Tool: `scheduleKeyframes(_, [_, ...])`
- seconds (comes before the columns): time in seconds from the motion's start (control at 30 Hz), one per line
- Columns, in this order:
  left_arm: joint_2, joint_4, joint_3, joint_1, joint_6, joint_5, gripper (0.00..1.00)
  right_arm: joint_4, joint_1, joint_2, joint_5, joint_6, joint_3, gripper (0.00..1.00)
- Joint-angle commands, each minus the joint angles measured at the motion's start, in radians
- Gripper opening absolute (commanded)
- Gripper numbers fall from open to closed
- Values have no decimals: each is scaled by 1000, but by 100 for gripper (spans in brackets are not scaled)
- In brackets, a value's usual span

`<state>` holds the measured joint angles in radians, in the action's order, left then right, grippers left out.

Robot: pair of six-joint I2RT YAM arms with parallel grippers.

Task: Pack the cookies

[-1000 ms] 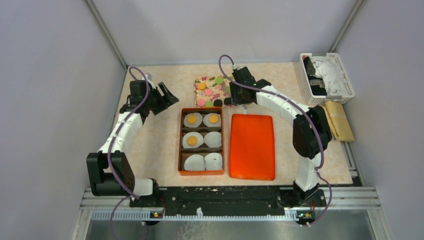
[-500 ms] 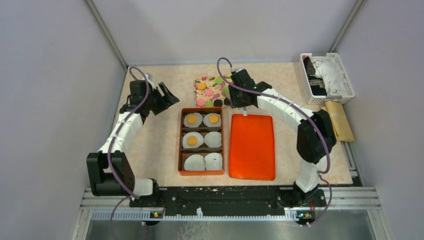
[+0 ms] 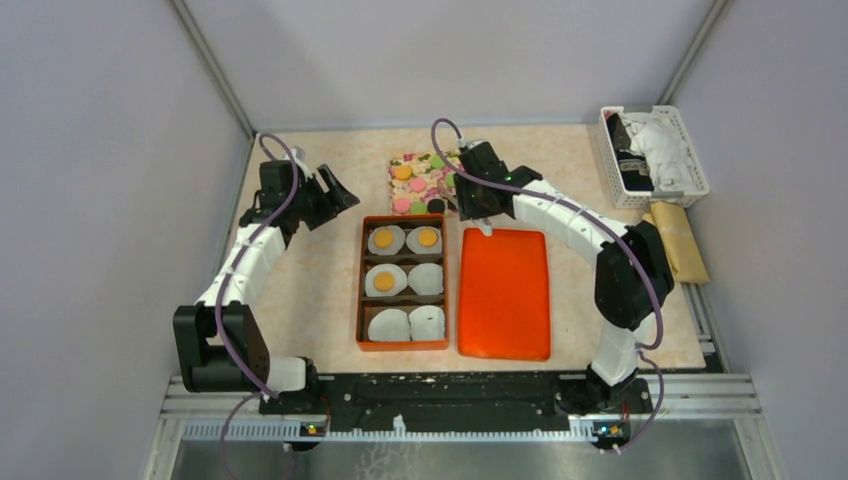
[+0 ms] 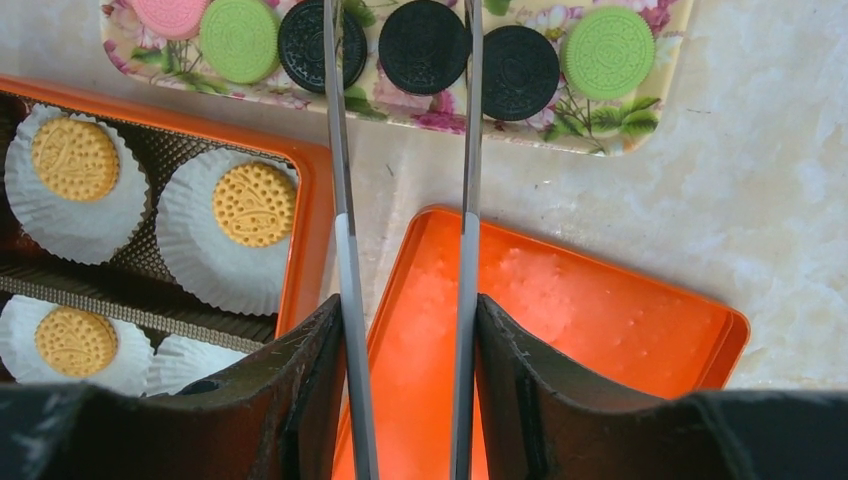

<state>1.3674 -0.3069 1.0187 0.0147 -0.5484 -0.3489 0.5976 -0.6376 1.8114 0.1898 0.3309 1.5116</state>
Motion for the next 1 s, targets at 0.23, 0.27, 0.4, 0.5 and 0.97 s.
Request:
scheduleKeyframes(0.23, [-11,41,-9,6,5,-7,79,-20,-2,65,29,23,48,45])
scheduleKeyframes(0.27, [-11,39,-9,6,6,-7,79,-16,-1,70,38,23,54,45])
scheduleKeyframes(0.4, [-13,40,-11,6,7,-3,79,1,1,87,67,25,84,45])
scheduleKeyframes(0.5, [-13,40,-12,5,7,-4,79,8,5,102,72,25,108,46])
scheduleKeyframes(0.97, [-20,38,-20,7,7,-4,79,41,8,187,82,16,191,43])
